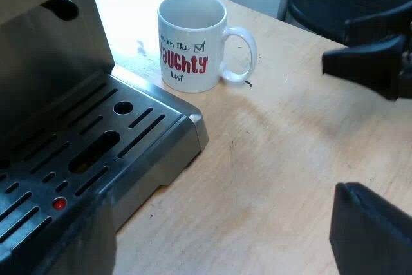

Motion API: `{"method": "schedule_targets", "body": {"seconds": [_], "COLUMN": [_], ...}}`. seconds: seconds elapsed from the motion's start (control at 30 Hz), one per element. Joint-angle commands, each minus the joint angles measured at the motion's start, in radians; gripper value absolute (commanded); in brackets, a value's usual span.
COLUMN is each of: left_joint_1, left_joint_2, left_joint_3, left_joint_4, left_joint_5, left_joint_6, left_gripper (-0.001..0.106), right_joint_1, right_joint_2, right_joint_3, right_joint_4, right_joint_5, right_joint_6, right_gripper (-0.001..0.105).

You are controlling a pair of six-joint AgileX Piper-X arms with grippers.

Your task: Place mug into machine

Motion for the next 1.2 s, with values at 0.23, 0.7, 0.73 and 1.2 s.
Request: {"method": "schedule_targets", "body": {"seconds": [0.23, 0.7, 0.73, 1.2], "left_joint_1": [-0.005, -0.005, -0.005, -0.005], "left_joint_2": [0.000, 0.000, 0.000, 0.000], "left_joint_3": [-0.003, -0.003, -0.003, -0.003], "left_joint_4": [-0.019, -0.019, -0.019, -0.019], "left_joint_5": [0.003, 0.003, 0.003, 0.003], "left_joint_6": [-0.011, -0.011, -0.011, -0.011], "left_gripper": [0.070, 0.070, 0.070, 0.070], "right_joint_1": [0.002, 0.002, 0.002, 0.002], "right_joint_2": [0.211, 0.539, 0.564, 0.764], "right_joint_3": [-0.003, -0.201, -0.223, -0.361], "right_joint_4": [-0.244, -0.325, -0.325, -0.328], "right_joint_5": [-0.002, -0.002, -0.002, -0.003], "right_joint_6": [-0.006, -0.006, -0.006, -0.004], "right_gripper": [0.069, 0.069, 0.069, 0.068]}}
